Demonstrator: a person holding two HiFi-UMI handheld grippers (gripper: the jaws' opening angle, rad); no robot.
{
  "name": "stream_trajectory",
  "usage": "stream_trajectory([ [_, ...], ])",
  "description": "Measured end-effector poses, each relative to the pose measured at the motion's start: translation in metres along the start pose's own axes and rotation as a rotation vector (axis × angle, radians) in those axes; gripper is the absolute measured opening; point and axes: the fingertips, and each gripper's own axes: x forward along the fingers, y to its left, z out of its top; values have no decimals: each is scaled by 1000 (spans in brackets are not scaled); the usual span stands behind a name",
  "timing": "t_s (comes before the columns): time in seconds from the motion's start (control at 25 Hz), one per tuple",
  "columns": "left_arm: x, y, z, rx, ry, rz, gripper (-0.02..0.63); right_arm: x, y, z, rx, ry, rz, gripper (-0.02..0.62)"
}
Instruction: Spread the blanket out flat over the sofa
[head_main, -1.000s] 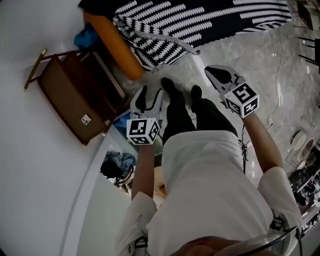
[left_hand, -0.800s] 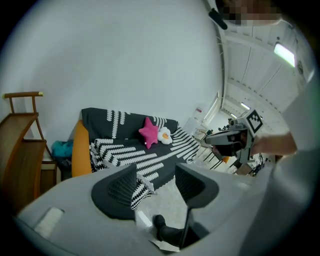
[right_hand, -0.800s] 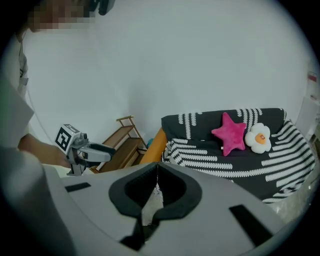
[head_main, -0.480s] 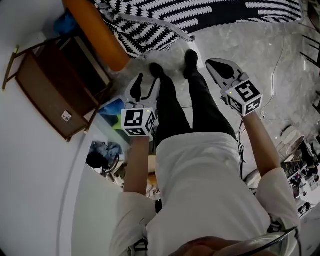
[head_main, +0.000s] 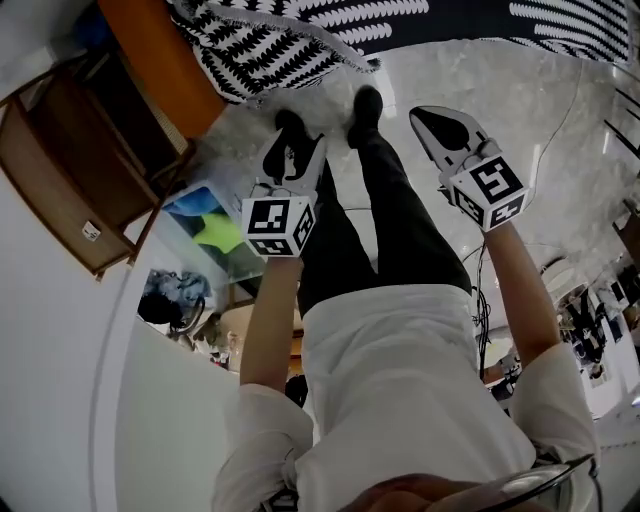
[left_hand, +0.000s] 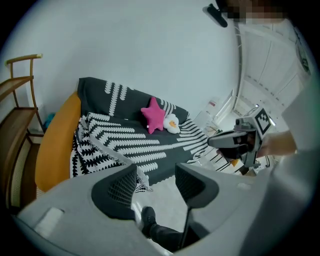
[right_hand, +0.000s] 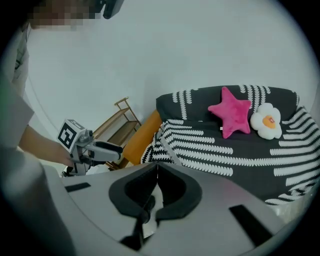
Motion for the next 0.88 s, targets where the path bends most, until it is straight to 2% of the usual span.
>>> stream_trajectory([
  [0.28,74,-5,-38,-12,57,19,232,23,-40,-35,27,22,21,6],
  [0.6,150,2,-49,-32,77,38,232,55,-87,-60,33,41,33,6],
  [0.88,216,28,-73,-67,119,96,232,84,-109,-77,44,55,62,6],
])
